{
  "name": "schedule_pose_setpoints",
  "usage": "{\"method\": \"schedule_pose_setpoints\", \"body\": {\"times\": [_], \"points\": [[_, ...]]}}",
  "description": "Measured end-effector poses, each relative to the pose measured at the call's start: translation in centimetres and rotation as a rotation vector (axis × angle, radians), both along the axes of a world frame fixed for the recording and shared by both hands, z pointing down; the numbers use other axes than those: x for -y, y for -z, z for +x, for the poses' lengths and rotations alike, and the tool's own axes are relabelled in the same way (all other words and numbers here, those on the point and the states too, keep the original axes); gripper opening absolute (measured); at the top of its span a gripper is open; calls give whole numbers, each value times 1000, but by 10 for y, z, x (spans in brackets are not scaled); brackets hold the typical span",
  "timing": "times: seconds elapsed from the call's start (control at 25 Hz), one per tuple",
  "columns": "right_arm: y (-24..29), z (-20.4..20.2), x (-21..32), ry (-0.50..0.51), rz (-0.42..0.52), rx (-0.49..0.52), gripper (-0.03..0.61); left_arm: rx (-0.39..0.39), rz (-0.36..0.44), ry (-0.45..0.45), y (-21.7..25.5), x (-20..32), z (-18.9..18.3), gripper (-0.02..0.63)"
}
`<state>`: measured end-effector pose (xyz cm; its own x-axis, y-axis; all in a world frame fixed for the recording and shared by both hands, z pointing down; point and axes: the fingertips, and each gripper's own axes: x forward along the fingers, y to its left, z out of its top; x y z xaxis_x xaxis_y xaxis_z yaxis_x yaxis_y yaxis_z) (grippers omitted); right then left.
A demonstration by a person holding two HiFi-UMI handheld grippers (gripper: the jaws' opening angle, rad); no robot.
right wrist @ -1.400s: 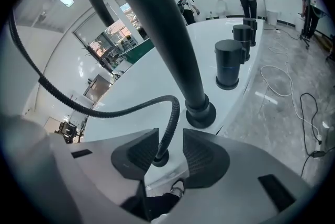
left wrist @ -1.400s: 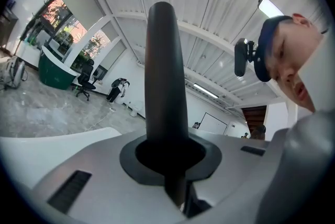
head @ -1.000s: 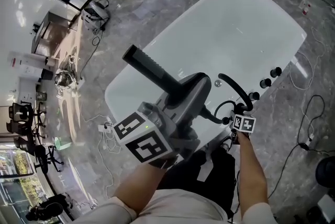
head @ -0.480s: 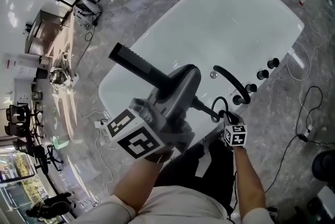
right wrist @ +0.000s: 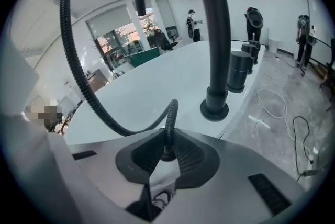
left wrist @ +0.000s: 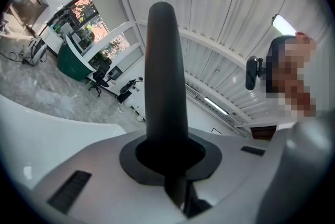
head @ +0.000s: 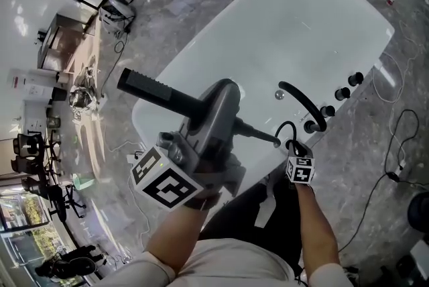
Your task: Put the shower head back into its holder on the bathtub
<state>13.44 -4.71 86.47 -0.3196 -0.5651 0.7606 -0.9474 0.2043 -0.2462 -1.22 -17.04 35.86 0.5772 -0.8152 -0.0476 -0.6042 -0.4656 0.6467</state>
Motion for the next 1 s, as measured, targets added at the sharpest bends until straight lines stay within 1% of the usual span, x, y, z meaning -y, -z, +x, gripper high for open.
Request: {"method": "schedule_pose_setpoints", "body": {"times": [0.08,0.16,0.2,0.24,0.28,0.32,0.36,0.4,0.44,0.52,0.6,0.72,0.8,0.88,0.92,0.96,1.0], "points": [[-3,-9,-11,97,0,-65,63,2,-9,1,-3,-2,-3,40],[-5,-21,-16,193,-28,-128,63,5,-16,1,-4,-3,-6,40],[-5,-21,-17,218,-49,-147,64,9,-17,2,-5,-4,-7,40],[-3,-17,-18,212,-66,-148,66,15,-18,3,-5,-4,-6,40],[2,-11,-18,186,-72,-136,78,20,-18,4,-4,-3,-5,40],[12,-6,-19,165,-59,-127,100,20,-20,5,-4,-3,-4,40],[24,-6,-19,174,-26,-134,106,17,-23,6,-3,-3,-4,40],[35,-13,-20,221,18,-157,106,12,-27,6,-3,-3,-5,40],[42,-24,-23,293,60,-186,110,7,-31,6,-2,-5,-6,40],[44,-49,-26,426,116,-230,115,0,-32,7,-1,-8,-8,40],[40,-68,-18,497,147,-252,126,-4,-27,7,2,-10,-9,40],[32,-89,-2,564,176,-281,146,-9,-22,10,5,-11,-13,40],[27,-95,4,593,188,-308,146,-11,-26,10,5,-14,-14,40],[27,-93,12,583,206,-324,139,-15,-24,10,6,-15,-14,40],[29,-90,17,571,216,-326,95,-17,-21,11,7,-15,-14,40],[33,-86,21,557,224,-326,69,-19,-17,13,8,-15,-15,40],[38,-83,24,542,231,-326,67,-21,-14,16,9,-15,-17,40]]}}
